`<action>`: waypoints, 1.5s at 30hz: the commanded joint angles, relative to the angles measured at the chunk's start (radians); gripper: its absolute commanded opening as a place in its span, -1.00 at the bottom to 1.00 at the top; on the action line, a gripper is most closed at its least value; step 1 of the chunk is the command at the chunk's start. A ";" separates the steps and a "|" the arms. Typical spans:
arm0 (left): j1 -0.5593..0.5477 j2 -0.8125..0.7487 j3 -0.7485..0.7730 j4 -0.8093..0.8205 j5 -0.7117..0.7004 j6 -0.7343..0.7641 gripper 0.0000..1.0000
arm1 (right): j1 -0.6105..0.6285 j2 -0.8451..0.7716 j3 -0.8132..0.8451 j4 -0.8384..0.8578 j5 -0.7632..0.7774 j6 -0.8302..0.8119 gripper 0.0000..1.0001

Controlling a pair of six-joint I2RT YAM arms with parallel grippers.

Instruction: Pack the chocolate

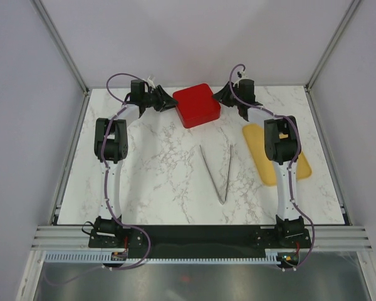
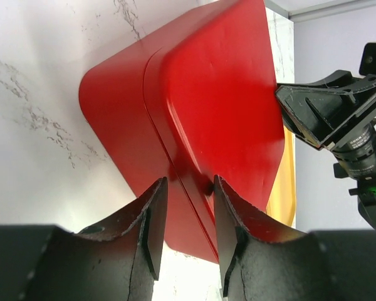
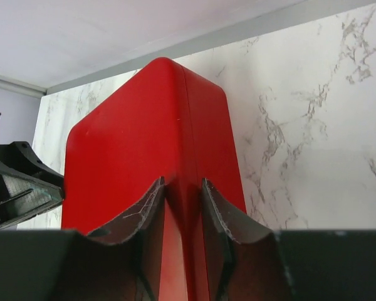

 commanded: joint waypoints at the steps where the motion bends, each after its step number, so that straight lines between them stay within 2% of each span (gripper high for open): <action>1: -0.006 -0.011 0.002 -0.028 -0.027 0.070 -0.16 | 0.027 -0.001 -0.084 -0.157 0.053 -0.004 -0.37; 7: -0.006 -0.021 0.000 -0.037 -0.028 0.072 -0.19 | 0.040 -0.014 -0.059 -0.222 0.107 -0.052 -0.43; 9: -0.006 -0.031 0.002 -0.037 -0.028 0.073 -0.19 | 0.038 -0.031 -0.061 -0.226 0.108 -0.053 -0.35; 10: -0.004 -0.043 0.002 -0.063 -0.028 0.075 -0.19 | 0.038 -0.040 -0.055 -0.228 0.108 -0.061 -0.19; 16: -0.003 -0.072 0.015 -0.109 -0.050 0.087 -0.12 | 0.006 -0.112 0.017 -0.246 0.122 -0.075 0.23; 18: 0.000 -0.094 0.012 -0.132 -0.062 0.107 -0.06 | -0.014 -0.129 0.030 -0.248 0.118 -0.076 0.30; 21: 0.006 -0.127 0.012 -0.146 -0.078 0.121 0.03 | -0.032 -0.154 0.045 -0.248 0.101 -0.095 0.31; 24: 0.019 -0.172 0.011 -0.154 -0.076 0.121 0.10 | -0.048 -0.175 0.059 -0.248 0.066 -0.101 0.23; 27: 0.025 -0.209 0.011 -0.155 -0.071 0.119 0.12 | -0.048 -0.209 0.068 -0.246 0.032 -0.107 0.00; 28: 0.023 -0.236 0.011 -0.152 -0.061 0.115 0.08 | -0.048 -0.215 0.077 -0.245 0.012 -0.093 -0.22; 30: 0.022 -0.252 0.011 -0.123 -0.033 0.075 -0.04 | -0.045 -0.226 0.085 -0.220 -0.066 -0.055 -0.44; 31: 0.017 -0.258 0.011 -0.084 0.000 0.055 -0.15 | -0.042 -0.228 0.081 -0.175 -0.100 -0.009 -0.64; 34: -0.004 -0.244 0.012 -0.018 0.056 -0.008 -0.40 | -0.017 -0.220 0.067 -0.092 -0.191 0.054 -0.87; 40: -0.062 -0.154 0.020 -0.005 0.053 -0.017 -0.65 | 0.023 -0.136 0.009 0.027 -0.238 0.152 -0.94; 45: -0.078 -0.057 -0.011 -0.006 0.027 0.007 -0.73 | 0.023 -0.048 -0.047 0.045 -0.223 0.164 -0.97</action>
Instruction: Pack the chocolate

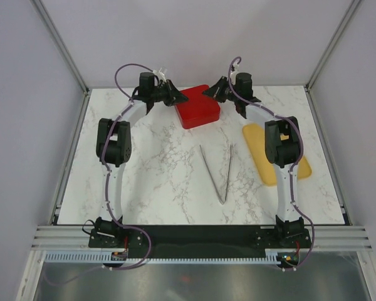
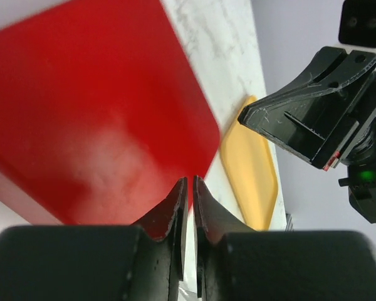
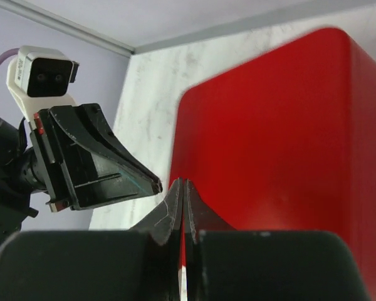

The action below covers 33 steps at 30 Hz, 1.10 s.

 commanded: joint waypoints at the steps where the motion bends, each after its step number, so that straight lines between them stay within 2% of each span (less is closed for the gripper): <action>1: 0.001 0.072 -0.023 0.010 0.002 0.001 -0.73 | -0.017 0.111 -0.021 0.010 -0.020 0.024 -0.98; 9: 0.001 0.046 -0.003 -0.105 -0.042 0.074 -0.74 | -0.015 0.076 -0.016 -0.045 0.002 -0.001 -0.99; 14: 0.001 -0.120 -0.019 -0.179 -0.064 0.123 -0.70 | -0.001 -0.085 -0.036 -0.102 0.013 -0.053 -0.99; 17: 0.001 -0.260 -0.054 -0.220 -0.067 0.160 -0.60 | 0.012 -0.206 -0.053 -0.249 0.078 -0.142 -0.89; 18: 0.001 -0.302 -0.072 -0.223 -0.069 0.169 -0.55 | 0.017 -0.277 -0.062 -0.339 0.144 -0.168 -0.62; 20: 0.003 -0.444 -0.150 -0.225 -0.081 0.191 -0.48 | 0.034 -0.359 -0.100 -0.404 0.213 -0.241 -0.38; 21: 0.001 -0.489 -0.178 -0.228 -0.096 0.201 -0.37 | 0.040 -0.444 -0.146 -0.451 0.250 -0.265 -0.14; 22: 0.001 -0.541 -0.228 -0.234 -0.104 0.223 -0.31 | 0.046 -0.488 -0.174 -0.471 0.313 -0.286 0.36; 23: 0.003 -0.630 -0.252 -0.254 -0.122 0.235 -0.24 | 0.057 -0.529 -0.224 -0.488 0.341 -0.326 0.96; 24: 0.001 -0.679 -0.275 -0.262 -0.130 0.249 -0.08 | 0.060 -0.609 -0.248 -0.525 0.361 -0.340 0.96; 26: 0.001 -0.764 -0.351 -0.289 -0.165 0.293 0.10 | 0.068 -0.687 -0.332 -0.551 0.404 -0.358 0.96; 27: 0.003 -0.854 -0.412 -0.307 -0.176 0.306 0.47 | 0.071 -0.768 -0.363 -0.564 0.422 -0.360 0.96; 28: 0.001 -0.896 -0.448 -0.309 -0.187 0.327 0.99 | 0.075 -0.807 -0.396 -0.567 0.448 -0.349 0.96; 29: 0.001 -0.943 -0.482 -0.309 -0.206 0.336 0.99 | 0.078 -0.845 -0.465 -0.568 0.495 -0.339 0.96; 30: 0.001 -1.089 -0.605 -0.314 -0.214 0.358 0.99 | 0.080 -0.978 -0.554 -0.579 0.541 -0.328 0.96; 31: 0.001 -1.091 -0.606 -0.314 -0.217 0.358 0.99 | 0.080 -0.979 -0.580 -0.579 0.542 -0.328 0.96; 33: 0.001 -1.189 -0.690 -0.317 -0.223 0.364 0.99 | 0.082 -1.068 -0.627 -0.603 0.549 -0.341 0.96</action>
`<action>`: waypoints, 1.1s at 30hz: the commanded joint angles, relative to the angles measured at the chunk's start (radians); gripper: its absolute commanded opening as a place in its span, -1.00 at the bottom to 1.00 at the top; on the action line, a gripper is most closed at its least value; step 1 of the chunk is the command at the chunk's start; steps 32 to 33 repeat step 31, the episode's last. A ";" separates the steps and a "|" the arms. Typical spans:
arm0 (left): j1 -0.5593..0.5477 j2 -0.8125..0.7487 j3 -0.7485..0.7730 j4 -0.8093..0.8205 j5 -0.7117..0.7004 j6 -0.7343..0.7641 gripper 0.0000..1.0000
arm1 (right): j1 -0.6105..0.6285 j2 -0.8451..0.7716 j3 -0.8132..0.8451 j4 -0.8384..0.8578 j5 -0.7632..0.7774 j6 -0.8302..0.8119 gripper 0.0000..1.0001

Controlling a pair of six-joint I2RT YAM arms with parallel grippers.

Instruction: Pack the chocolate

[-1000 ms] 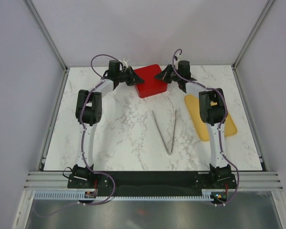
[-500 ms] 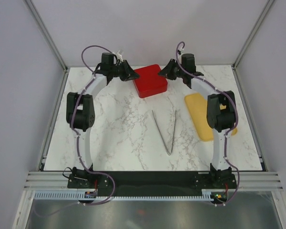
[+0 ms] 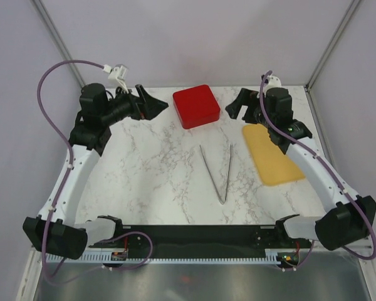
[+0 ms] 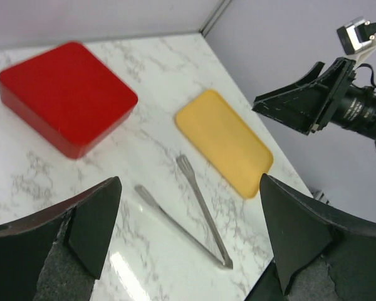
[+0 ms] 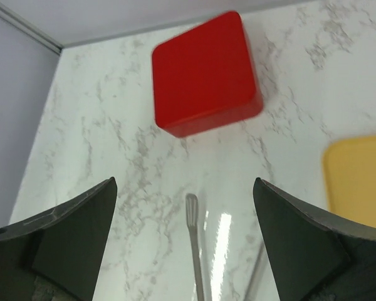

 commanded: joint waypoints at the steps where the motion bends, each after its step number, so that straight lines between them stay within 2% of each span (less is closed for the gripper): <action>1: 0.000 -0.113 -0.143 -0.068 -0.051 0.081 0.99 | 0.000 -0.141 -0.120 -0.111 0.093 -0.035 0.96; 6: 0.000 -0.293 -0.285 -0.091 -0.089 0.097 0.99 | 0.000 -0.287 -0.246 -0.131 0.087 -0.053 0.96; 11: 0.000 -0.370 -0.361 -0.106 -0.125 0.104 0.99 | -0.001 -0.395 -0.291 -0.135 0.084 -0.058 0.96; 33: 0.000 -0.399 -0.315 -0.131 -0.149 0.114 0.99 | -0.001 -0.426 -0.266 -0.150 0.142 -0.099 0.96</action>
